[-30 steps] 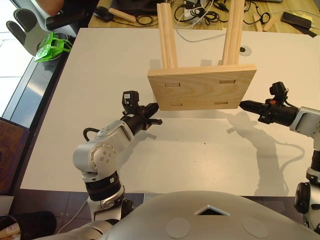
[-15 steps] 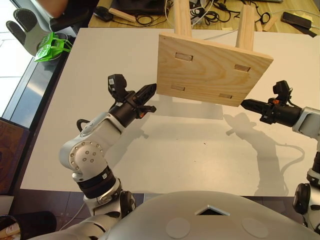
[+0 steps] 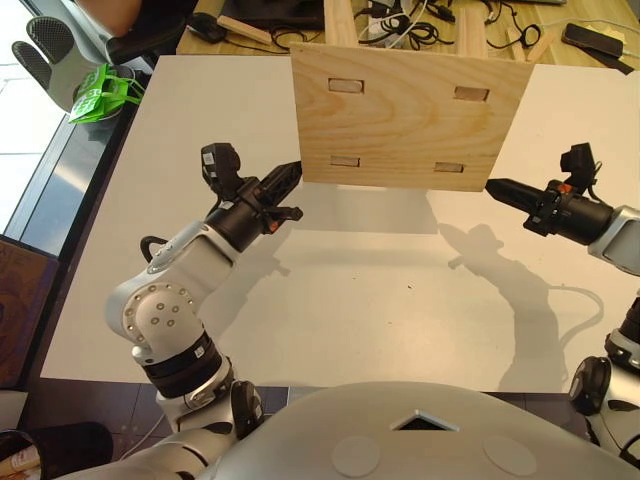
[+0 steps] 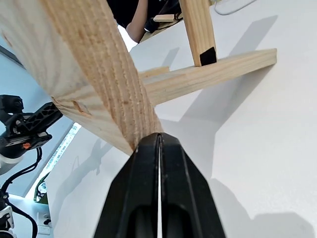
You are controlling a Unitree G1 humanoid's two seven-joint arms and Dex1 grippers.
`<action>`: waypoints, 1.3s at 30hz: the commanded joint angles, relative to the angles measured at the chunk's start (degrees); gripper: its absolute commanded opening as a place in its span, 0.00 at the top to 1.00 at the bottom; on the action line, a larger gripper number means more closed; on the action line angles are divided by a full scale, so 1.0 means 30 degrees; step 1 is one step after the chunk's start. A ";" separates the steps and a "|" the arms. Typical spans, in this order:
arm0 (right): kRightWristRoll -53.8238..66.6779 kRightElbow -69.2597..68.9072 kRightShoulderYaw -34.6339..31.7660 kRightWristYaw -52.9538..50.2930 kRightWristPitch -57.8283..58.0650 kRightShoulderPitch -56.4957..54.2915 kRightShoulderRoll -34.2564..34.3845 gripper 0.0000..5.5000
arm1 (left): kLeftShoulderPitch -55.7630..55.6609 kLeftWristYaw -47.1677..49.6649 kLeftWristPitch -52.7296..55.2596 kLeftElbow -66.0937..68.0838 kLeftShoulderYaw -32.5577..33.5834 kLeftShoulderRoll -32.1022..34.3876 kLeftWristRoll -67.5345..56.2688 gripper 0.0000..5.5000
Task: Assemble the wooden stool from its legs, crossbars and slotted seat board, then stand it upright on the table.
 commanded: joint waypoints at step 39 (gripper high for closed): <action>0.9443 -0.1128 -0.0923 -0.3479 0.1086 -0.2817 0.2552 1.00 | -0.1738 0.2956 -0.3988 0.0247 -0.2949 0.2689 -1.0440 1.00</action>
